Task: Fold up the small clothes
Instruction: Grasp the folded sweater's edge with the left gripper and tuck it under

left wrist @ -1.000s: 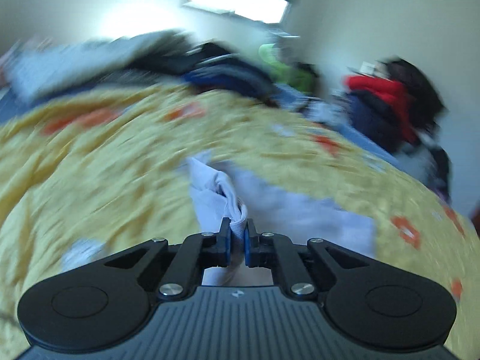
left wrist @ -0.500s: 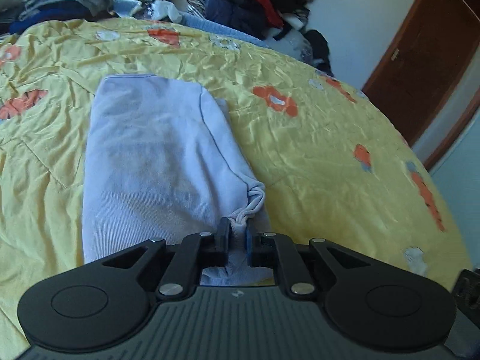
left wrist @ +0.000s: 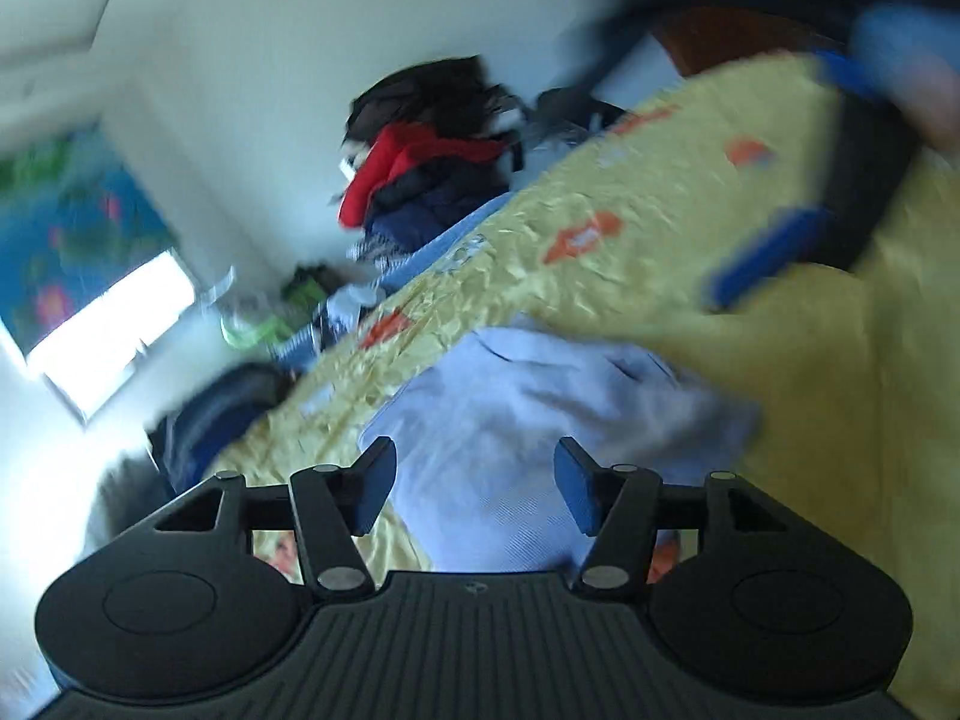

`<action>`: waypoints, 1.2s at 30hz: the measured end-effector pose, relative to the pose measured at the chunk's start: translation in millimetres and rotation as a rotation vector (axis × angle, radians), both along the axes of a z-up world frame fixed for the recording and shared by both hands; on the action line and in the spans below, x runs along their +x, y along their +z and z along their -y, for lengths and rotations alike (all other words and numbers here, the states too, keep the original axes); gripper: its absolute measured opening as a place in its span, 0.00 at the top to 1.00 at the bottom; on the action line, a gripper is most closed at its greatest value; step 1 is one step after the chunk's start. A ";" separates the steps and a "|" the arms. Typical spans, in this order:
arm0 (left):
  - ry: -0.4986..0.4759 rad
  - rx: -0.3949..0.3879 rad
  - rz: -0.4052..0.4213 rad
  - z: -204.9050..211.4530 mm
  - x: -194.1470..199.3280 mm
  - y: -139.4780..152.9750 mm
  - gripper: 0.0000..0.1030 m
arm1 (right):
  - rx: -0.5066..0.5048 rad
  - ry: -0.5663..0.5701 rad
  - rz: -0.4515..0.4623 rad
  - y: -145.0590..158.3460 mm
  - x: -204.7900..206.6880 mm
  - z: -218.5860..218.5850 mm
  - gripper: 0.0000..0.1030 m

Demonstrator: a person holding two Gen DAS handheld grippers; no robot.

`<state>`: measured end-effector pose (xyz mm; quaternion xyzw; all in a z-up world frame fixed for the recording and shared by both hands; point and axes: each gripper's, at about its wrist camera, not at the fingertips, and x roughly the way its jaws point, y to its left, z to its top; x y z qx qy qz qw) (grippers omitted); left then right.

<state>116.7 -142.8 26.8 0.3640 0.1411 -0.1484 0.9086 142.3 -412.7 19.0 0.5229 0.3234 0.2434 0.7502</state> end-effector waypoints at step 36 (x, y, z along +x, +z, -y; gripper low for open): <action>0.205 -0.435 -0.371 -67.0 36.3 -8.0 0.71 | -0.298 0.063 -0.234 -41.1 23.6 -25.7 0.98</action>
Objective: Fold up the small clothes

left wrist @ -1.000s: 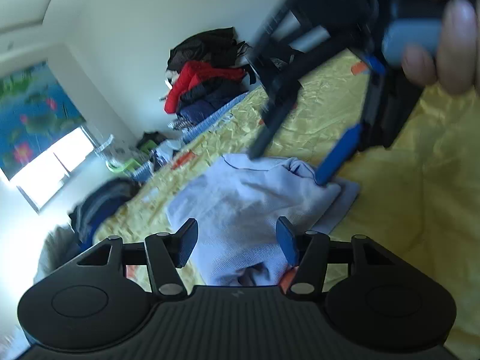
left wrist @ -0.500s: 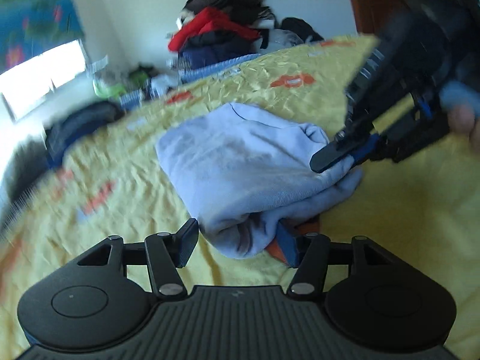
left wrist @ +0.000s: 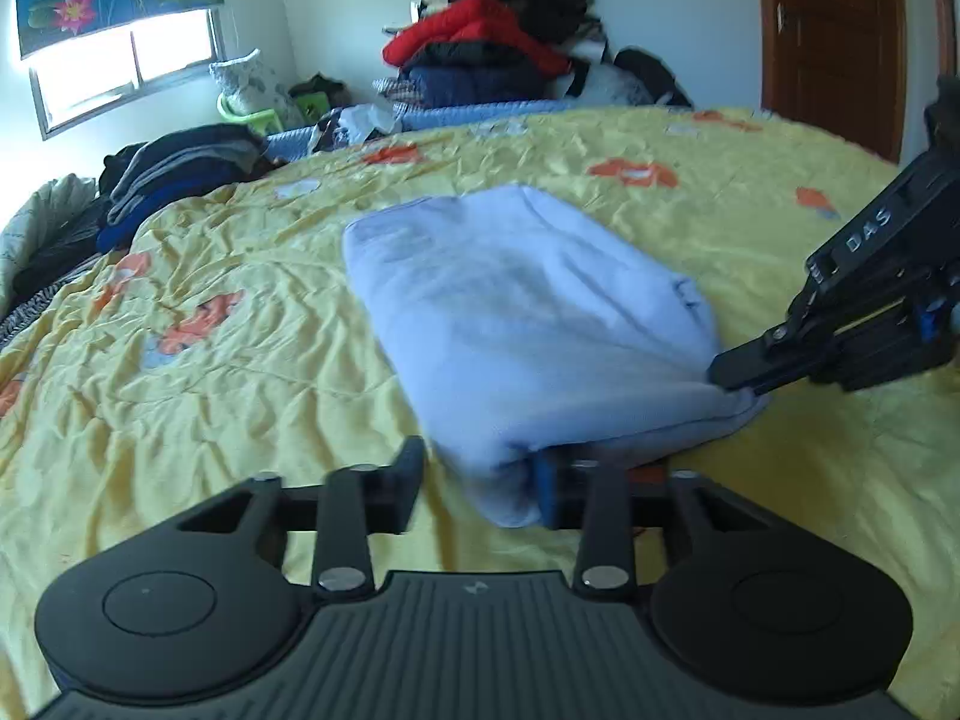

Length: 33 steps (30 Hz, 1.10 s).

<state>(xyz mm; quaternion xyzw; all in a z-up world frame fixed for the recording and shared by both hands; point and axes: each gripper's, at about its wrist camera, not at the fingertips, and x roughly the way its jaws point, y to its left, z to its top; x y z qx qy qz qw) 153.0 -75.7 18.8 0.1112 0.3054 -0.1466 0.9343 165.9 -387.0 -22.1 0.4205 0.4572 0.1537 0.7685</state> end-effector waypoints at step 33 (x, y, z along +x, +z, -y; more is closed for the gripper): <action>-0.035 -0.317 0.013 -23.8 16.4 27.7 0.56 | 0.085 -0.030 0.038 29.6 165.2 -13.4 0.36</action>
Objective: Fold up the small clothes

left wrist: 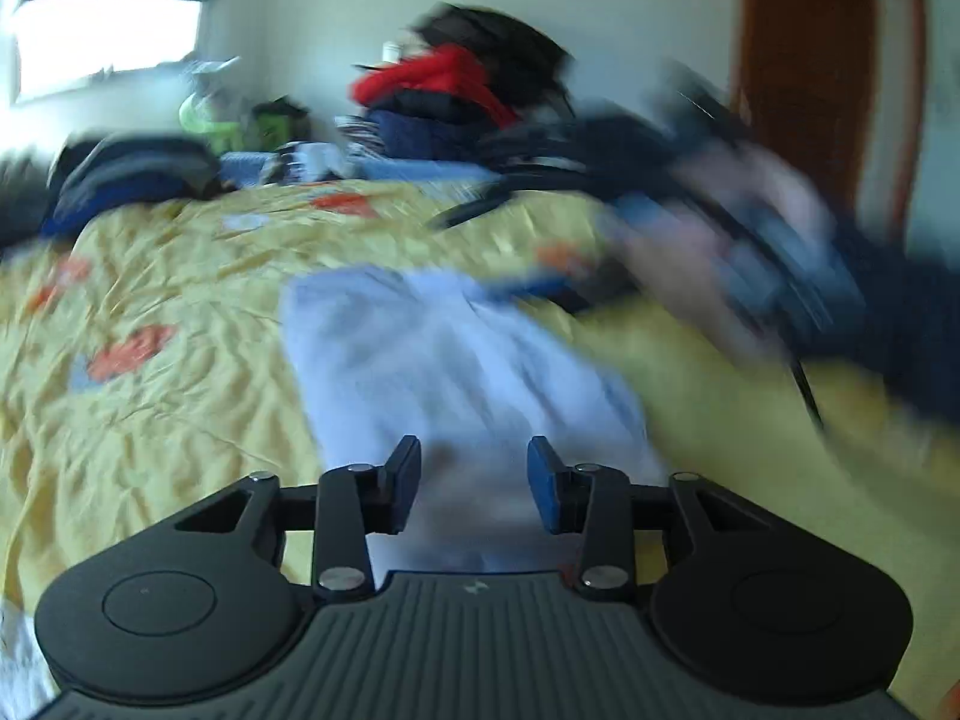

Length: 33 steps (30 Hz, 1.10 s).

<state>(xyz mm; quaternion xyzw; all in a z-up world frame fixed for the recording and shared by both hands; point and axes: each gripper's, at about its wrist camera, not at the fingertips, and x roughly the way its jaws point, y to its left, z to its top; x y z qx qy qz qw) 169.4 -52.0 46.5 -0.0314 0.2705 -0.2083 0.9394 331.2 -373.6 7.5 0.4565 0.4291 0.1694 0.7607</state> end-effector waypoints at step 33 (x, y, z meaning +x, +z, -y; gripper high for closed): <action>0.277 -0.324 -0.367 -104.1 122.1 0.8 0.83 | -0.018 0.286 0.068 5.0 -27.4 -63.5 0.78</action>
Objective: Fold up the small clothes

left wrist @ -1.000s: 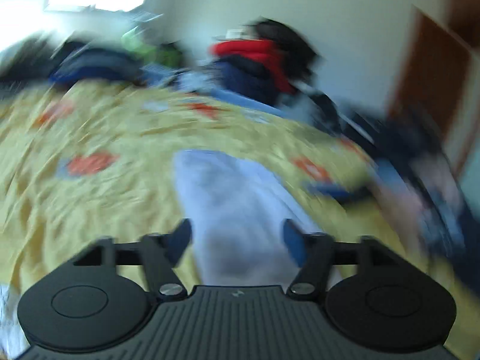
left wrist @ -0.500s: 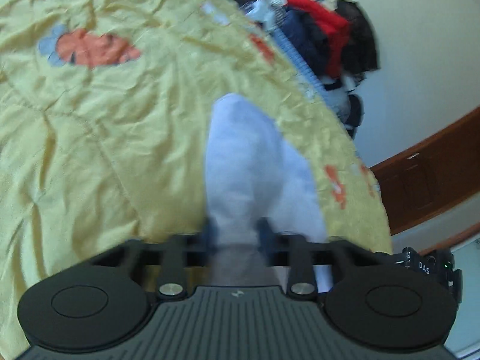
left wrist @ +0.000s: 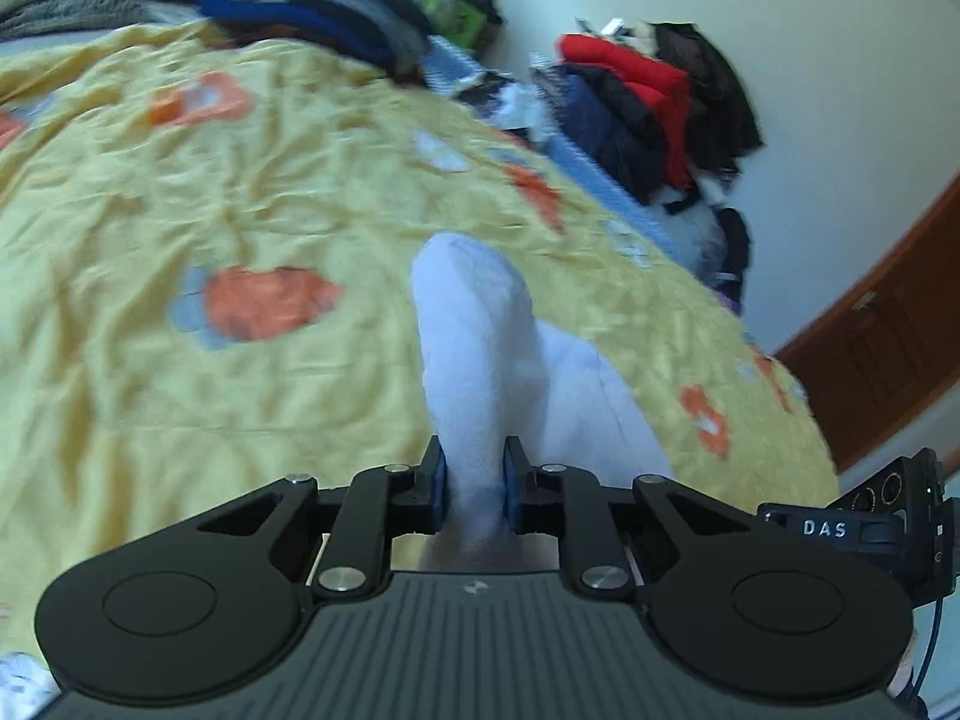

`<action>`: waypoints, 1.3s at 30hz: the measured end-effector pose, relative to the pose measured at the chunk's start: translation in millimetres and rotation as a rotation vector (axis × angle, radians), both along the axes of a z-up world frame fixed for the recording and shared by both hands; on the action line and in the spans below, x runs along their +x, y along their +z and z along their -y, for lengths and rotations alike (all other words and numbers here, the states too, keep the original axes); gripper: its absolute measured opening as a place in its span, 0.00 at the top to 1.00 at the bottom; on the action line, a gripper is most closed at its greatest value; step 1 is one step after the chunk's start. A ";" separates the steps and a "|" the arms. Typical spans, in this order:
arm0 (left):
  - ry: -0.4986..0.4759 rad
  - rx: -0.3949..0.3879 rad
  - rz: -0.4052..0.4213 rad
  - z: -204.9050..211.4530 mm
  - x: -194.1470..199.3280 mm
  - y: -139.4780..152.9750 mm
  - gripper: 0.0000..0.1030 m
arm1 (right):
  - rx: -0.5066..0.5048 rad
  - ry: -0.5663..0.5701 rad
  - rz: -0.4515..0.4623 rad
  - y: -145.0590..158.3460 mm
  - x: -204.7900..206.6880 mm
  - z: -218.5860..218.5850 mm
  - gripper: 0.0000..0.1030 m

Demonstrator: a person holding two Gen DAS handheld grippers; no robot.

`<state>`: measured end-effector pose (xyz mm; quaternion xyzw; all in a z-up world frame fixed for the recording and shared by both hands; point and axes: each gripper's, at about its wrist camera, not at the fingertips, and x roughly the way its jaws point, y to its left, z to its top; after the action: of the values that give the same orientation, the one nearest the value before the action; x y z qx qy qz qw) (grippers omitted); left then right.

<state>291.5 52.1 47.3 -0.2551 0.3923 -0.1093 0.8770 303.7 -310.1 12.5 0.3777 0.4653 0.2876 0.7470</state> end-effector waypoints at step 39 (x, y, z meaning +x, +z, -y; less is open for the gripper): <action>-0.188 0.619 0.275 100.4 -71.5 -30.5 0.57 | -0.140 0.011 0.014 7.5 -25.8 -48.4 0.48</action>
<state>220.0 -48.3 16.8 0.0774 0.3070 -0.0988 0.9434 277.9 -261.7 20.0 0.3202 0.4810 0.2611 0.7732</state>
